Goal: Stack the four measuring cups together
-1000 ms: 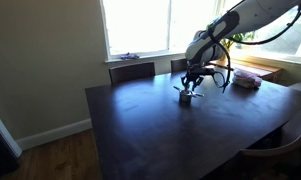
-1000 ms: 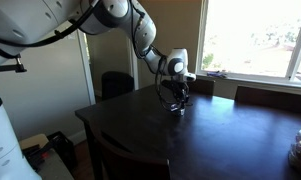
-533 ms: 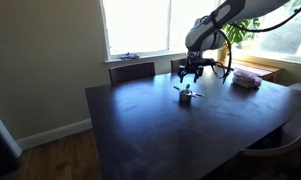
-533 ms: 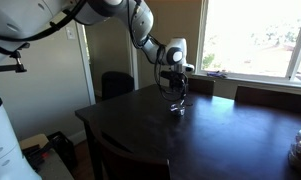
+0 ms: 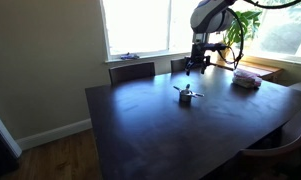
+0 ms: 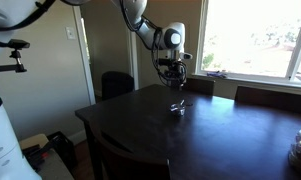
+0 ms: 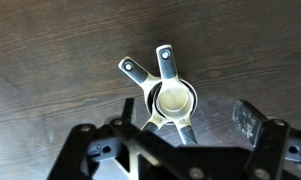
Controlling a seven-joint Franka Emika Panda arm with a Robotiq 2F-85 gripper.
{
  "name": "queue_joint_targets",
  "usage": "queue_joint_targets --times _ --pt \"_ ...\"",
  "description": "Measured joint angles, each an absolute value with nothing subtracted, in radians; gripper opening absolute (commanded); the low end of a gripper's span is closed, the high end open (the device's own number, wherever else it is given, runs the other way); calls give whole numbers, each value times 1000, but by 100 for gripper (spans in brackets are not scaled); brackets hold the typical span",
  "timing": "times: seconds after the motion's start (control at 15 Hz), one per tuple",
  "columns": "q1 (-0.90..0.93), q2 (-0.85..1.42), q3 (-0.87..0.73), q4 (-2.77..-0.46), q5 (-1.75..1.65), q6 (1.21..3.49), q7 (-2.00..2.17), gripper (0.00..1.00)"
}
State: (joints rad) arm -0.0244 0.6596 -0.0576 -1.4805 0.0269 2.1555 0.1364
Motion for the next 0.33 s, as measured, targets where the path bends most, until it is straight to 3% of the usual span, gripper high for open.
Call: queue_joint_targets --times 0.33 --pt "-24 655 -58 -1494 26 2155 133 100"
